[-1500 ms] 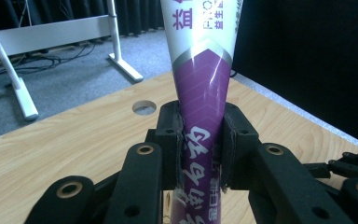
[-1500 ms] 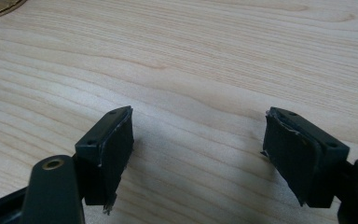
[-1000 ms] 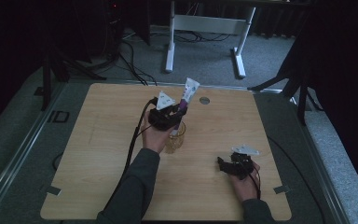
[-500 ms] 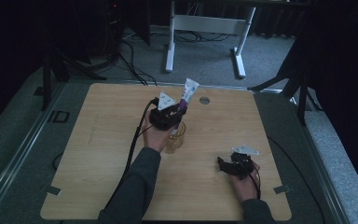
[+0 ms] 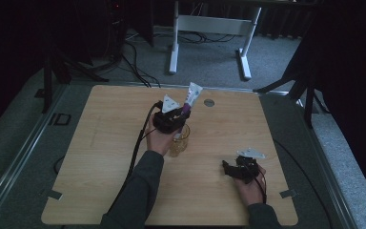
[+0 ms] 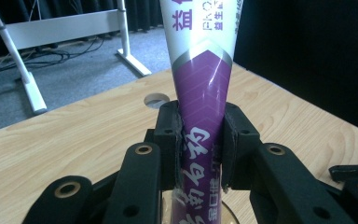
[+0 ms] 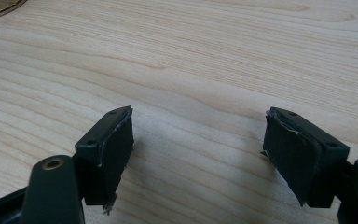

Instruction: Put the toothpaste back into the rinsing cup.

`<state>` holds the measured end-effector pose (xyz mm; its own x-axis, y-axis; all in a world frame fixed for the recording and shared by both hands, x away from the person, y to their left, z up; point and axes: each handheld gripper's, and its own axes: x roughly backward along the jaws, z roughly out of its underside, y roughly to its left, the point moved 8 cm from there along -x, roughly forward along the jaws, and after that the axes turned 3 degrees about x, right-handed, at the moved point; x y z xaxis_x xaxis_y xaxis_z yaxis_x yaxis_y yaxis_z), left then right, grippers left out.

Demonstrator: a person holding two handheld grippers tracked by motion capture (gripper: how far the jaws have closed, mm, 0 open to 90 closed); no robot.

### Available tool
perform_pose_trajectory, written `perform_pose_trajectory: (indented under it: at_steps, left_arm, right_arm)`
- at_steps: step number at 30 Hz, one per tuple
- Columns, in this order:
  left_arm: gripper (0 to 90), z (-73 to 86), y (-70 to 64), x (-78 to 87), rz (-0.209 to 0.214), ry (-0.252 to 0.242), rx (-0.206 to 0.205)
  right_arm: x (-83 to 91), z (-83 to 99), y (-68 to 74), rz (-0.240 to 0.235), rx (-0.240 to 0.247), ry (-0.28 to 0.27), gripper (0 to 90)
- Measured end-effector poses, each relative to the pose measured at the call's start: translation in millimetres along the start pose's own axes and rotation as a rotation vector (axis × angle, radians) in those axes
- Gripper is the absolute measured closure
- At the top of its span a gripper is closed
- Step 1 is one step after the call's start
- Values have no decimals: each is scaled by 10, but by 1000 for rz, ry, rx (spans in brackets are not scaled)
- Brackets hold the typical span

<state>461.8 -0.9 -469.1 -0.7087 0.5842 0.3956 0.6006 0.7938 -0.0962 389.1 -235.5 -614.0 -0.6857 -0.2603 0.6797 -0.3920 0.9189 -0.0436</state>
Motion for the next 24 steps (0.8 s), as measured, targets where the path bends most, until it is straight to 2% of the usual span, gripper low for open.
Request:
perform_pose_trajectory:
  at_steps: [12, 24]
  left_arm:
    - [706, 112, 6, -35, 7, 30, 10]
    - [698, 240, -40, -14, 15, 73, -10]
  right_arm:
    - [0, 0, 0, 0, 0, 0, 241]
    - [0, 0, 0, 0, 0, 0, 241]
